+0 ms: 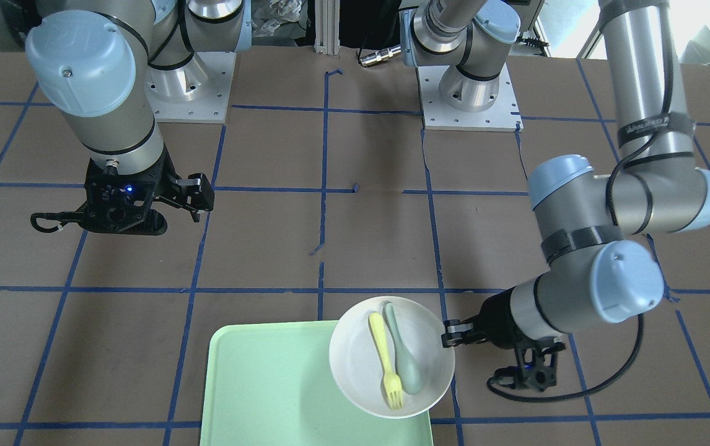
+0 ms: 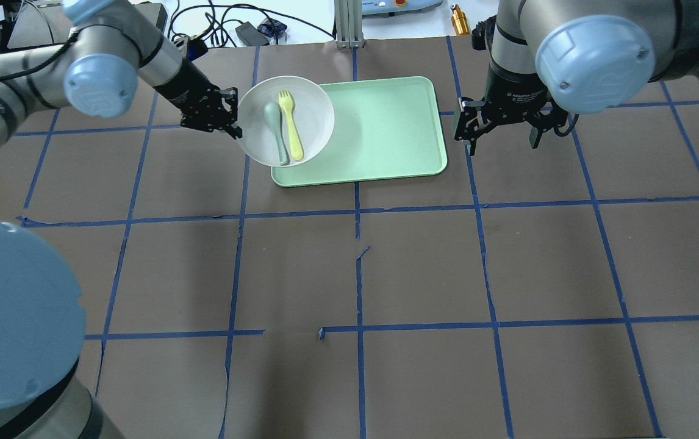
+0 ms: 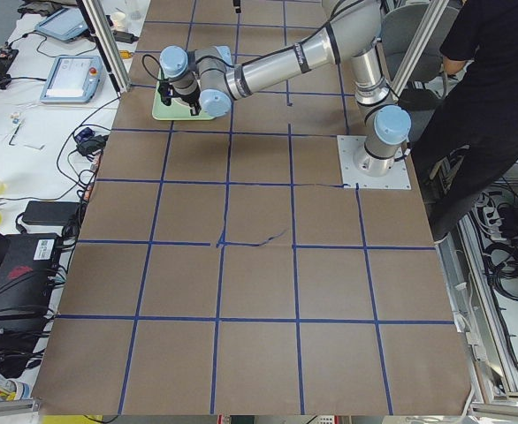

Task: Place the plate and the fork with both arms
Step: 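Carry the white plate with the left gripper onto the mint-green tray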

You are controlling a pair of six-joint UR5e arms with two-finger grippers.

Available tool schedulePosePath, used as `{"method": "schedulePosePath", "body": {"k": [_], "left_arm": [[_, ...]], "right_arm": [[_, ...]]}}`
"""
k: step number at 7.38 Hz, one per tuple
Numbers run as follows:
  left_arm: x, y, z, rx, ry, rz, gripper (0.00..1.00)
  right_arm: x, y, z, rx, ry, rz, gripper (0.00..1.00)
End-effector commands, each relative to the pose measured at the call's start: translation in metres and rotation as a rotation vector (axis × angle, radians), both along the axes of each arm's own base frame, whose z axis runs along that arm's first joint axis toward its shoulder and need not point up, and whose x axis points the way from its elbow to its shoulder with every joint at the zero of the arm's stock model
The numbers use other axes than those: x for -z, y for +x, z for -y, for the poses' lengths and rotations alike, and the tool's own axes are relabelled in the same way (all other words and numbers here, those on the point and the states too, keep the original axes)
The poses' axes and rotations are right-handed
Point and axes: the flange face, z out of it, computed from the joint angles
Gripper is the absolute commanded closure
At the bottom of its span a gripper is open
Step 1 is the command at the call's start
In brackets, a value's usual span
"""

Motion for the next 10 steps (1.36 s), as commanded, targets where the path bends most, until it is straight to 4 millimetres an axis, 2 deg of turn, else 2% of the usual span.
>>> {"method": "schedulePosePath", "body": {"k": [1,2,4,7,8,9,10], "left_arm": [[0.030,-0.070,0.033,0.066,-0.019,0.008,1.00],[0.046,-0.085,0.038,0.085,-0.006,0.008,1.00],[0.063,-0.100,0.036,0.110,0.011,0.009,1.00],[0.070,-0.115,0.032,0.137,0.018,0.006,1.00],[0.071,-0.122,0.030,0.150,0.008,0.006,0.61],[0.064,-0.123,0.038,0.148,-0.076,0.004,0.01],[0.034,-0.120,0.038,0.146,-0.131,0.009,0.00]], "right_arm": [[0.001,0.000,-0.001,0.001,0.001,0.000,0.00],[0.000,0.000,0.000,0.003,0.000,0.002,0.00],[0.001,0.000,-0.001,0.003,0.002,0.003,0.00],[-0.001,0.000,0.000,0.003,-0.003,0.005,0.00],[-0.002,0.001,0.001,0.005,-0.007,0.008,0.00],[-0.004,0.001,0.004,0.009,-0.033,0.014,0.00],[-0.006,0.003,0.009,0.012,-0.070,0.020,0.00]]}}
